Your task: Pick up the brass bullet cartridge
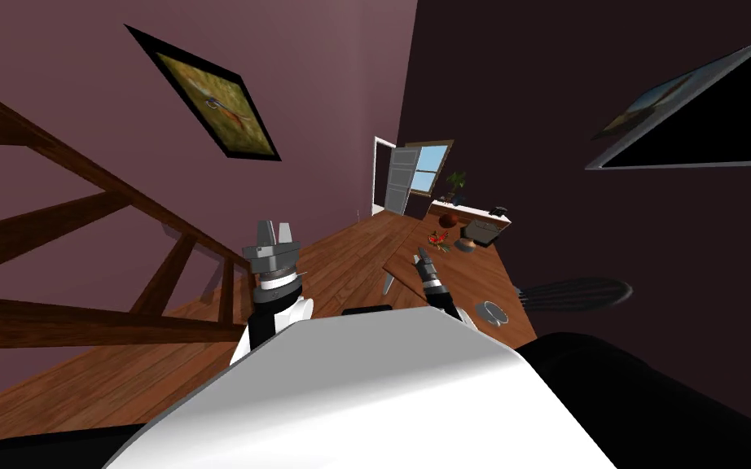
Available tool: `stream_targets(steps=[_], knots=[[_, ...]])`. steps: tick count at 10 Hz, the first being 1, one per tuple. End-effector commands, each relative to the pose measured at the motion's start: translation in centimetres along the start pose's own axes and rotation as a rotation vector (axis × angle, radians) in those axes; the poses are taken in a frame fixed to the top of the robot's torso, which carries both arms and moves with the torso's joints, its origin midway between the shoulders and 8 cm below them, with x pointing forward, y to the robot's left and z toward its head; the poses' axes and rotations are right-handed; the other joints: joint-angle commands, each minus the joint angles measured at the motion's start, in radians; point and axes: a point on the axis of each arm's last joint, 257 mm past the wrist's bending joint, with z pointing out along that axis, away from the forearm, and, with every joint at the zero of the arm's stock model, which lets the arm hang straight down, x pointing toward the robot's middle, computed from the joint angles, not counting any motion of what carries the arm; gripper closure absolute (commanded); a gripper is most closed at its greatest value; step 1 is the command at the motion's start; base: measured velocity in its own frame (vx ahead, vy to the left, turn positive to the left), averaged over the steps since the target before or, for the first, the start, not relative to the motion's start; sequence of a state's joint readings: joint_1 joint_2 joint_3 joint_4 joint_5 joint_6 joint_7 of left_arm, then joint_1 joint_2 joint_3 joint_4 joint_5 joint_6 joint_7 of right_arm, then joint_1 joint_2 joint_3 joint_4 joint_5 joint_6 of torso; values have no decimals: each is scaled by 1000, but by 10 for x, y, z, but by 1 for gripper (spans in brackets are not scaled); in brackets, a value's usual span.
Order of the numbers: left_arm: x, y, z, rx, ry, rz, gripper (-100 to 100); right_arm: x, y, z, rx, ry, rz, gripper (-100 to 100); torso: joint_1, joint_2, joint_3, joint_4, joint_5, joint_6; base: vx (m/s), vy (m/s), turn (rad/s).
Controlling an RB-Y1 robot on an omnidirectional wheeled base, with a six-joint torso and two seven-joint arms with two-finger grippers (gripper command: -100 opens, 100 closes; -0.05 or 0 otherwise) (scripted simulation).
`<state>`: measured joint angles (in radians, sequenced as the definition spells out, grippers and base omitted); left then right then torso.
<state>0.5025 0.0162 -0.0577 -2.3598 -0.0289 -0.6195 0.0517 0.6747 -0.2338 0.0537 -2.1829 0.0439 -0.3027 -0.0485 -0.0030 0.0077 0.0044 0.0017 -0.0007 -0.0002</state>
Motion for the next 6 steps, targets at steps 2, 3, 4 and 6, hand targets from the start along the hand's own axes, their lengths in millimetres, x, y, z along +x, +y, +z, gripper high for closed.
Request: stream_targets(steps=[2, 3, 4, 6], knots=[[0, 0, 0, 0, 0, 0, 0, -1, -41, -25, 122, 22, -55, -100, 0, -2, -1, 0, 0, 1, -75, -26, 118], [0, 0, 0, 0, 0, 0, 0, -3, -66, -41, 198, 37, -89, -100, 0, -2, -1, 0, 0, 0, -83, -13, 355], [0, 0, 0, 0, 0, 0, 0, -5, -90, -59, 270, 52, -125, -100, 1, -2, -1, 0, 0, 0, -118, -30, 386], [0, 0, 0, 0, 0, 0, 0, -8, -116, -83, 354, 69, -161, -100, -1, -2, -1, 0, 0, 1, -80, -27, 137]])
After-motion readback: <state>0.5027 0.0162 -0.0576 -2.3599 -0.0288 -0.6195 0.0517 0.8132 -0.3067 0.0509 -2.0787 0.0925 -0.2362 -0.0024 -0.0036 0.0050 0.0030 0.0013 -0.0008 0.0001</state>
